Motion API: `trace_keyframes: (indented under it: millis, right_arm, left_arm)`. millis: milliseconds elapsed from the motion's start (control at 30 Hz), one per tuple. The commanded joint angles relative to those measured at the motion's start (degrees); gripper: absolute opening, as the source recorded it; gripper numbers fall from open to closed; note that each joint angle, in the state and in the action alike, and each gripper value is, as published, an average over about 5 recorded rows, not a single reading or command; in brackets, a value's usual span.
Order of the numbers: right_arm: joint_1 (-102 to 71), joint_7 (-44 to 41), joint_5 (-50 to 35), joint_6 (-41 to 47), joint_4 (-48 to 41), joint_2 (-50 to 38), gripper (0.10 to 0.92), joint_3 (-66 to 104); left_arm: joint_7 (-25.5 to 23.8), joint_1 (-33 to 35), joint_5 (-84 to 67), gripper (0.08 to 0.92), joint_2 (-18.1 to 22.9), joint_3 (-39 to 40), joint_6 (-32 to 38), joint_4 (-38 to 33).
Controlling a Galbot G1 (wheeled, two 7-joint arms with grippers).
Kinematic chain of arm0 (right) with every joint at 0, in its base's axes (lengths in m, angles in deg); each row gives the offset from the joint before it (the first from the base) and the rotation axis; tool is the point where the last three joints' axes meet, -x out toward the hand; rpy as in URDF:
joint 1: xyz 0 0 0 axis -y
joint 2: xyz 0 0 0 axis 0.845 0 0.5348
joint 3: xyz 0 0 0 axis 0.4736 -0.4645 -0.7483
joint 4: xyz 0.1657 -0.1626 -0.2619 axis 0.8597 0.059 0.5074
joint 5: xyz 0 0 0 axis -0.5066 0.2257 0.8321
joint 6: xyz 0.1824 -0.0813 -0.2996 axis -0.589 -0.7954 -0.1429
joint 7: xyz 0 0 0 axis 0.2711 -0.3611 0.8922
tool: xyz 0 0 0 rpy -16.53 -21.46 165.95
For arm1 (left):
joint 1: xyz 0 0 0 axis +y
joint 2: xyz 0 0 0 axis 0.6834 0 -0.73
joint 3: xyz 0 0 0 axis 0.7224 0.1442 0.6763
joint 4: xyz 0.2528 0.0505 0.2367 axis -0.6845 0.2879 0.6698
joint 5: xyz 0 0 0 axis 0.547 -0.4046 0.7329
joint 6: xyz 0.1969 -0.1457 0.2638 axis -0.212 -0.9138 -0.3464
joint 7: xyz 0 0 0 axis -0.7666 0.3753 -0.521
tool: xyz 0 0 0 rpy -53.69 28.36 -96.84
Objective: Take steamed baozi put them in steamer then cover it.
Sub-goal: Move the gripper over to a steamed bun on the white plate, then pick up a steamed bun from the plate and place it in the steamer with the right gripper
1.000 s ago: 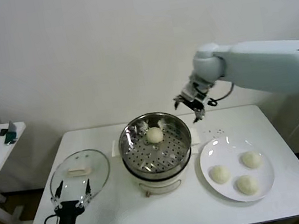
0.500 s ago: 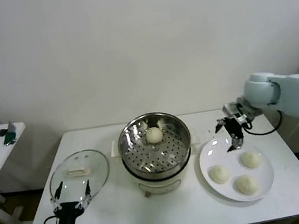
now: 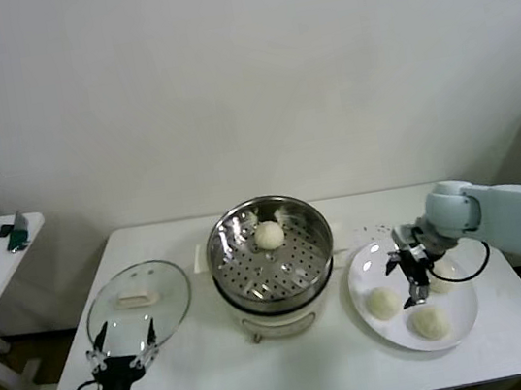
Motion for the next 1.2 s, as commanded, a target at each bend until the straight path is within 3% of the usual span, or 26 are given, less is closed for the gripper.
trace_keyframes:
  millis: [33, 600, 900, 1200]
  right_arm:
    - [-7.0, 0.5, 1.2, 0.7, -3.9, 3.0, 0.823, 3.7]
    - [-7.6, 0.4, 1.5, 0.4, -6.3, 5.4, 0.822, 5.5]
    - [-6.4, -0.1, 0.7, 0.1, -5.7, 4.4, 0.720, 4.9]
    - [4.9, -0.1, -6.8, 0.4, -3.0, 0.9, 0.704, -0.3]
  left_arm:
    - [0.0, -0.1, 0.3, 0.823, 0.1, 0.1, -0.1, 0.4]
    - [0.0, -0.1, 0.3, 0.823, 0.1, 0.1, 0.0, 0.5]
    - [0.0, -0.1, 0.2, 0.823, 0.1, 0.0, 0.0, 0.3]
    - [0.1, 0.0, 0.0, 0.823, 0.1, 0.1, 0.1, 0.3]
